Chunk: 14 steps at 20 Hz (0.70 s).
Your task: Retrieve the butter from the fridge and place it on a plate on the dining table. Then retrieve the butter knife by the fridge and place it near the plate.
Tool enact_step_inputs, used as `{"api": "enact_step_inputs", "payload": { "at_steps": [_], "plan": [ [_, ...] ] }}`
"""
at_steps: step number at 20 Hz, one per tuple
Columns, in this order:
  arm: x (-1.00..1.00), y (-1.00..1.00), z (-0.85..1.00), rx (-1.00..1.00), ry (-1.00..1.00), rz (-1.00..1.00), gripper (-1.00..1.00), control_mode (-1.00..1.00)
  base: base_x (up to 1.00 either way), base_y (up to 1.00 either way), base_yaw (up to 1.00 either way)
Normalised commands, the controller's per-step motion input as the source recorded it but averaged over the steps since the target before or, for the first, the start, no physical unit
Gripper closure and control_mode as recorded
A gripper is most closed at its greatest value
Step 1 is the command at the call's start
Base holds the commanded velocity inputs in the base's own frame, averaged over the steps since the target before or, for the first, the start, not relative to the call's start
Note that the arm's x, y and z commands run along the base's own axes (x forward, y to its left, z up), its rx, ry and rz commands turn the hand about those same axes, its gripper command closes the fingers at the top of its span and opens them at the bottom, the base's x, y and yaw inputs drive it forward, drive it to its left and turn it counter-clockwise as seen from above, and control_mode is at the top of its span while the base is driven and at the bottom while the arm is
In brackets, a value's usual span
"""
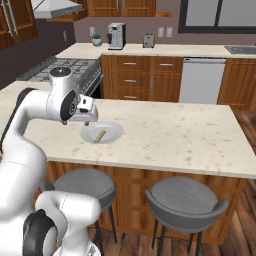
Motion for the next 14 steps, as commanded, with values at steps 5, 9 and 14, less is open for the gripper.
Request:
{"api": "enact_step_inputs", "payload": {
  "at_steps": [5,9,14],
  "plan": [
    [-1.0,-0.19,0.11,0.0,0.25,-0.01,-1.0,-1.0,0.0,0.0,0.0],
    [-0.68,0.0,0.83,0.0,0.37,-0.11,-1.0,-1.0,0.0,0.0,0.0],
    [-0.73,-0.01,0.25,0.0,0.18,-0.13,-1.0,-1.0,0.0,0.0,0.0]
  ]
}}
